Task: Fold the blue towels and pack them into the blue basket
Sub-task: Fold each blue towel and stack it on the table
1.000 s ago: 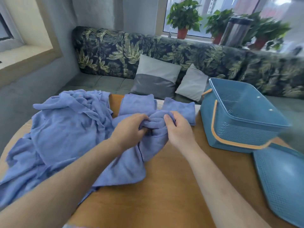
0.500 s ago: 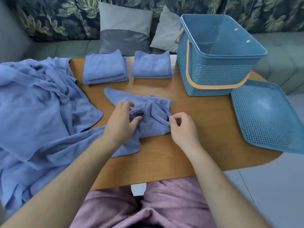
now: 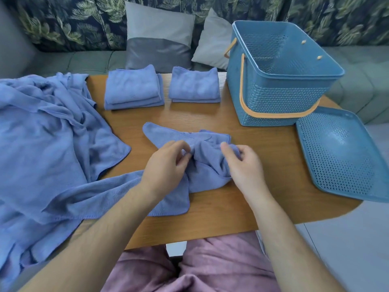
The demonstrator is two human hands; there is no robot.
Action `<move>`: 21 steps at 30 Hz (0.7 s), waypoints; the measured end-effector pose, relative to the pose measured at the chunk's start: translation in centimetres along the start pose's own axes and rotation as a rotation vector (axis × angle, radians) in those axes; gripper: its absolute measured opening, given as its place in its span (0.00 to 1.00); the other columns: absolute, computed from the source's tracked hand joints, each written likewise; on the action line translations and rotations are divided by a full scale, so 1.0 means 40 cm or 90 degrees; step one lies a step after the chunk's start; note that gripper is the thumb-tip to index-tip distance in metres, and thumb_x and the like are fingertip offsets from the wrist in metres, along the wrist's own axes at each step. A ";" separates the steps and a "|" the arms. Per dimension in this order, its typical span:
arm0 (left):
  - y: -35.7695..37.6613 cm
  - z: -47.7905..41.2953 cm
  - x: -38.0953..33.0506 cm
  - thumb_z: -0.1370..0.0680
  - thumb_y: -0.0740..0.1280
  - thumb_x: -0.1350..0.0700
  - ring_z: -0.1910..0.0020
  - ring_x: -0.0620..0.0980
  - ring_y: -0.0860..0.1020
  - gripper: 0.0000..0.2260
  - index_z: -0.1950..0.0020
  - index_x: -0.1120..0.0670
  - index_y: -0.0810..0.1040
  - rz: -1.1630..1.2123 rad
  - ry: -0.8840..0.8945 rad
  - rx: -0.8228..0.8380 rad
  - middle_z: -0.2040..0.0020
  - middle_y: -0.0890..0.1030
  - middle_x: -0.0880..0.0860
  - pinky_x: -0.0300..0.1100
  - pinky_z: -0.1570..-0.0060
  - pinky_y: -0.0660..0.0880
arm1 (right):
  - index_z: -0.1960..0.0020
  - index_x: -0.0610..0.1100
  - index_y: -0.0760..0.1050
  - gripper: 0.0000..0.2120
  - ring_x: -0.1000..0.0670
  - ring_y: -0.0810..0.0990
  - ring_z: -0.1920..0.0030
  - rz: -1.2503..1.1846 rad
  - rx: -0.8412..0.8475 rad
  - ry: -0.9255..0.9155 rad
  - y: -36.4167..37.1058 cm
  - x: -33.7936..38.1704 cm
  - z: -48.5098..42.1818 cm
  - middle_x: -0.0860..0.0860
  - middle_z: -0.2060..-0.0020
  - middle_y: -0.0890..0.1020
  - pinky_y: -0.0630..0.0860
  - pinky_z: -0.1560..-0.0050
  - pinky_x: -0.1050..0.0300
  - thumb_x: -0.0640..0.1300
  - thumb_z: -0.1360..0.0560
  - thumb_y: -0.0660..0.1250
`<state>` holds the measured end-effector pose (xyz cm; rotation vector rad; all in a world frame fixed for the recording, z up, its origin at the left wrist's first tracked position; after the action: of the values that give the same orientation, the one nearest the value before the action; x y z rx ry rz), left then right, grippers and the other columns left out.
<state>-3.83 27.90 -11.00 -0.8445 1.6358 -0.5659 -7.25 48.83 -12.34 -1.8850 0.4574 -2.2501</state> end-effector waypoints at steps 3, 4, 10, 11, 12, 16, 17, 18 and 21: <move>-0.001 -0.012 -0.019 0.19 0.65 0.53 0.64 0.43 0.75 0.02 0.50 0.47 0.75 0.037 -0.013 -0.007 0.65 0.75 0.44 0.46 0.65 0.71 | 0.61 0.39 0.72 0.19 0.55 0.72 0.69 0.049 0.102 -0.015 0.036 0.009 0.012 0.53 0.70 0.75 0.70 0.65 0.59 0.53 0.25 0.73; -0.006 -0.016 -0.025 0.19 0.65 0.53 0.62 0.43 0.76 0.01 0.50 0.47 0.75 0.055 -0.015 -0.013 0.64 0.77 0.44 0.47 0.63 0.73 | 0.60 0.37 0.72 0.19 0.55 0.71 0.68 0.044 0.118 -0.037 0.044 0.015 0.014 0.51 0.70 0.74 0.69 0.64 0.57 0.51 0.24 0.72; -0.020 -0.043 -0.041 0.17 0.63 0.59 0.38 0.36 0.77 0.16 0.32 0.43 0.72 0.307 -0.022 0.043 0.39 0.79 0.37 0.38 0.39 0.75 | 0.51 0.42 0.76 0.09 0.58 0.77 0.60 -0.132 0.046 -0.084 0.018 0.058 0.018 0.55 0.61 0.80 0.74 0.57 0.63 0.47 0.17 0.64; -0.013 -0.048 -0.039 0.17 0.63 0.60 0.34 0.36 0.74 0.20 0.28 0.42 0.68 0.344 -0.030 0.059 0.34 0.76 0.38 0.38 0.36 0.73 | 0.47 0.43 0.76 0.09 0.58 0.78 0.58 -0.161 0.015 -0.069 0.009 0.056 0.014 0.53 0.57 0.80 0.74 0.54 0.63 0.47 0.16 0.62; -0.003 -0.053 -0.033 0.17 0.64 0.59 0.33 0.37 0.74 0.24 0.25 0.41 0.64 0.350 -0.049 0.060 0.31 0.73 0.40 0.39 0.35 0.73 | 0.45 0.43 0.76 0.09 0.58 0.78 0.56 -0.176 -0.016 -0.053 -0.002 0.053 0.011 0.53 0.55 0.80 0.74 0.53 0.64 0.48 0.16 0.61; 0.040 -0.058 -0.013 0.21 0.70 0.53 0.48 0.38 0.80 0.27 0.25 0.49 0.63 0.220 -0.172 0.061 0.40 0.79 0.43 0.41 0.45 0.77 | 0.44 0.42 0.73 0.10 0.58 0.76 0.56 -0.170 -0.073 -0.014 -0.023 0.035 0.010 0.55 0.56 0.77 0.72 0.53 0.64 0.48 0.16 0.60; 0.054 -0.055 -0.012 0.22 0.72 0.52 0.53 0.38 0.81 0.24 0.29 0.50 0.67 0.193 -0.186 0.082 0.46 0.80 0.43 0.42 0.48 0.79 | 0.45 0.41 0.73 0.10 0.57 0.76 0.56 -0.167 -0.072 -0.013 -0.024 0.030 0.012 0.55 0.56 0.77 0.72 0.52 0.62 0.48 0.16 0.61; 0.067 -0.053 -0.010 0.23 0.73 0.52 0.56 0.39 0.81 0.20 0.34 0.51 0.72 0.170 -0.191 0.110 0.50 0.81 0.43 0.43 0.50 0.79 | 0.45 0.41 0.73 0.10 0.57 0.77 0.56 -0.159 -0.065 -0.011 -0.025 0.025 0.014 0.54 0.56 0.78 0.73 0.51 0.60 0.48 0.17 0.63; 0.090 -0.043 -0.006 0.25 0.74 0.51 0.62 0.41 0.81 0.10 0.46 0.50 0.78 0.112 -0.203 0.182 0.55 0.82 0.45 0.42 0.57 0.80 | 0.45 0.44 0.73 0.13 0.56 0.80 0.53 -0.089 -0.002 0.023 -0.013 0.006 0.021 0.51 0.51 0.82 0.76 0.50 0.58 0.50 0.23 0.72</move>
<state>-6.31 30.21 -13.16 -0.5425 1.2859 -0.4979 -6.42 49.16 -11.81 -1.9365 0.3431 -2.3762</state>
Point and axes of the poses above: each hand's wrist, its own z-axis away from the middle knuckle, its own y-axis out of the palm, x = y × z, the point moved 5 cm from there along -z, towards the middle knuckle
